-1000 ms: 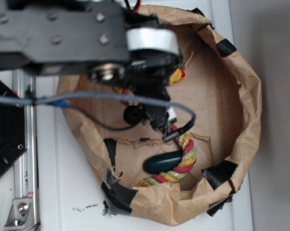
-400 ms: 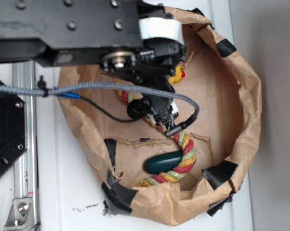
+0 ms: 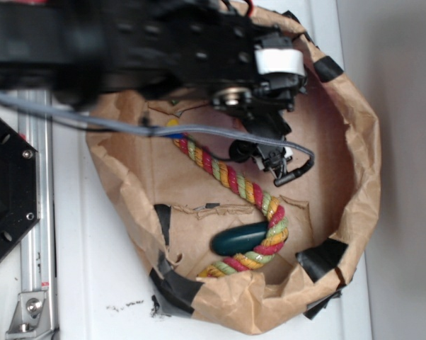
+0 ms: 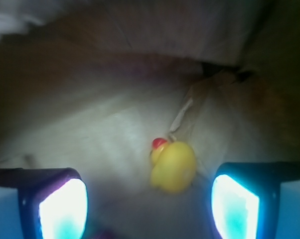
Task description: Grab the yellow duck.
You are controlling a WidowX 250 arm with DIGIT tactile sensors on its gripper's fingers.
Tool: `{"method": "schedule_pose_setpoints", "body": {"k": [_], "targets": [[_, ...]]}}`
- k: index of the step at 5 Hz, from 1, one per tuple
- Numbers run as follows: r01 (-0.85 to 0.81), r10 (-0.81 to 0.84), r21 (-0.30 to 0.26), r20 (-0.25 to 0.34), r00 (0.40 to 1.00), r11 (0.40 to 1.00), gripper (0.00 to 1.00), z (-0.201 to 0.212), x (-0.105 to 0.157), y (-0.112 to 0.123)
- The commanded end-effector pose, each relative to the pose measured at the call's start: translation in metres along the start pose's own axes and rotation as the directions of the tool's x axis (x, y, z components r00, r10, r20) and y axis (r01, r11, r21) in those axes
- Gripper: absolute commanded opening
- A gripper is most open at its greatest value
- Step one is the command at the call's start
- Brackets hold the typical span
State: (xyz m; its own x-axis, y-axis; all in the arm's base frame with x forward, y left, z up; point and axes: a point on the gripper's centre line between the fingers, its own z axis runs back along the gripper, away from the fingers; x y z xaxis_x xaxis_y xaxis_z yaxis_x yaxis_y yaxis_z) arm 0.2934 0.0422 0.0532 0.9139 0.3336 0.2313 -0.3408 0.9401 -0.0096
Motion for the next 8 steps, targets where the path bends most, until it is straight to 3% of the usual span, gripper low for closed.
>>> {"method": "schedule_pose_setpoints", "body": {"k": [1, 3, 4, 5, 6, 7, 8], "targets": [[0.048, -0.049, 0.03, 0.028, 0.998, 0.998, 0.0, -0.019, 0.023, 0.0], [0.01, -0.01, 0.001, 0.099, 0.995, 1.0, 0.0, 0.024, 0.038, 0.006], [-0.011, 0.02, -0.057, 0.16, 0.987, 0.998, 0.0, 0.072, 0.048, 0.006], [0.014, 0.002, -0.103, 0.154, 0.988, 0.995, 0.0, 0.116, 0.045, 0.004], [0.039, -0.031, -0.075, 0.104, 0.994, 0.996, 0.0, 0.125, 0.033, 0.0], [0.176, -0.179, -0.083, -0.029, 0.983, 0.981, 0.0, 0.13, 0.02, -0.012], [0.325, -0.332, -0.093, -0.079, 0.94, 0.941, 0.0, 0.133, -0.001, -0.032]]}}
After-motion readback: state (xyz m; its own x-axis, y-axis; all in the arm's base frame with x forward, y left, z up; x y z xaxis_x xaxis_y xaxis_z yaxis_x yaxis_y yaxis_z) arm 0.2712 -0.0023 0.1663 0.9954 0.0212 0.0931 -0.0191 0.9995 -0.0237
